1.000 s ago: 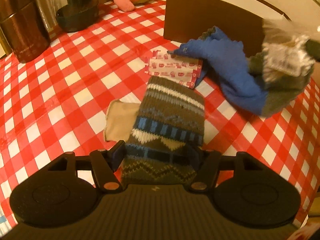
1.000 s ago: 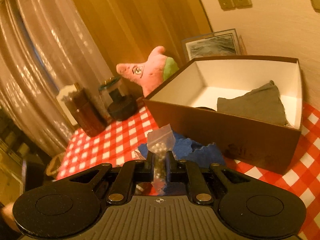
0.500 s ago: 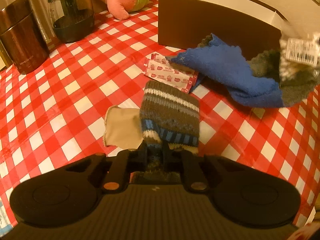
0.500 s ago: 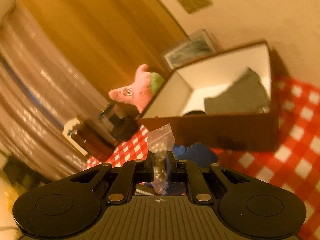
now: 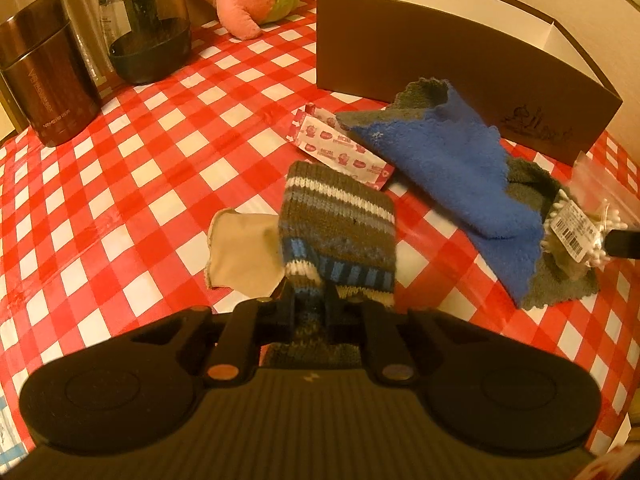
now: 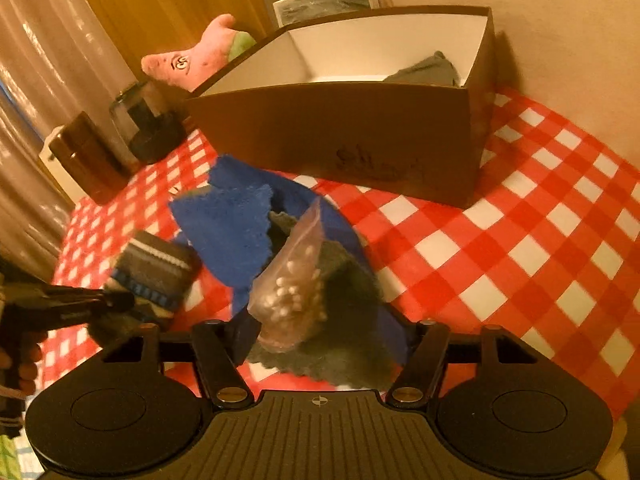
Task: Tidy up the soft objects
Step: 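Lift the knit glove and swab bag and carry them toward the box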
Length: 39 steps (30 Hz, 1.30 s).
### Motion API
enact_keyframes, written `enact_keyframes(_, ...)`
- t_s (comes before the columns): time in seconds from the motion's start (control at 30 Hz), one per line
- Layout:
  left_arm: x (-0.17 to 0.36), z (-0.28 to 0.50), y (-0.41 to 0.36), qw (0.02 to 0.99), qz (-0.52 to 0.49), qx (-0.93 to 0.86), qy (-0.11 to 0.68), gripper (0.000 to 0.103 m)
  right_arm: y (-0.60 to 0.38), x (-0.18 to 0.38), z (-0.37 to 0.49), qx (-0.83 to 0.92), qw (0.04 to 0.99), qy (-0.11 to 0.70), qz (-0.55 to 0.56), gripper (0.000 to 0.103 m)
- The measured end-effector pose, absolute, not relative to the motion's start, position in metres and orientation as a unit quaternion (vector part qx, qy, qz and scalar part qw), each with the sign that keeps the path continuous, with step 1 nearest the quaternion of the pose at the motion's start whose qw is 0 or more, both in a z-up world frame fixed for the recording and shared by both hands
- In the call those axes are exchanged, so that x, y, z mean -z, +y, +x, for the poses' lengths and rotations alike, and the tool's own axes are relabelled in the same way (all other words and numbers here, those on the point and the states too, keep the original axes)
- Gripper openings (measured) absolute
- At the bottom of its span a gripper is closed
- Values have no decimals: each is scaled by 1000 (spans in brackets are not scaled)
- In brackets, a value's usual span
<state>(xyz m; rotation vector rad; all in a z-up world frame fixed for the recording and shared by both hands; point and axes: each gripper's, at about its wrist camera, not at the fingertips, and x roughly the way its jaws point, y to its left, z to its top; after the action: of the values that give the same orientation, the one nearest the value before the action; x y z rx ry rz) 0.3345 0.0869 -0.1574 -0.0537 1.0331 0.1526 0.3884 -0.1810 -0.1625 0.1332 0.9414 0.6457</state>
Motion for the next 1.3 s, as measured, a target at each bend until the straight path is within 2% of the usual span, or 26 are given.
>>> enact_keyframes(0.17,158,334,87,866,-24,-73,494,12,-162,158,383,-313,857,409,20,64)
enact_keyframes(0.2,158,334,87,866,-25,-73,494,12,-157,157,381,-318,858,403,12,61)
enact_keyframes(0.23,158,334,87,866,-26,-74,494,12,-151,158,379,-326,860,394,2,57)
enact_keyframes(0.3,158,334,88,865,-25,-73,495,12,-144,160,378,-342,854,392,0,36)
enact_keyframes(0.37,157,334,89,866,-28,-71,495,14,-139,159,376,-358,849,389,9,20)
enact_keyframes(0.4,157,334,89,866,-30,-71,494,14,-136,157,375,-356,850,387,1,19)
enact_keyframes(0.53,156,331,91,867,-39,-68,493,16,-138,149,375,-353,852,386,13,16)
enact_keyframes(0.67,151,328,88,872,-32,-62,485,10,-152,130,379,-355,852,380,50,16)
enact_keyframes(0.87,133,319,70,885,-26,-31,464,9,-171,101,386,-349,861,360,84,16)
enact_keyframes(1.3,63,300,76,913,-37,-54,402,9,-195,72,391,-335,872,344,88,16)
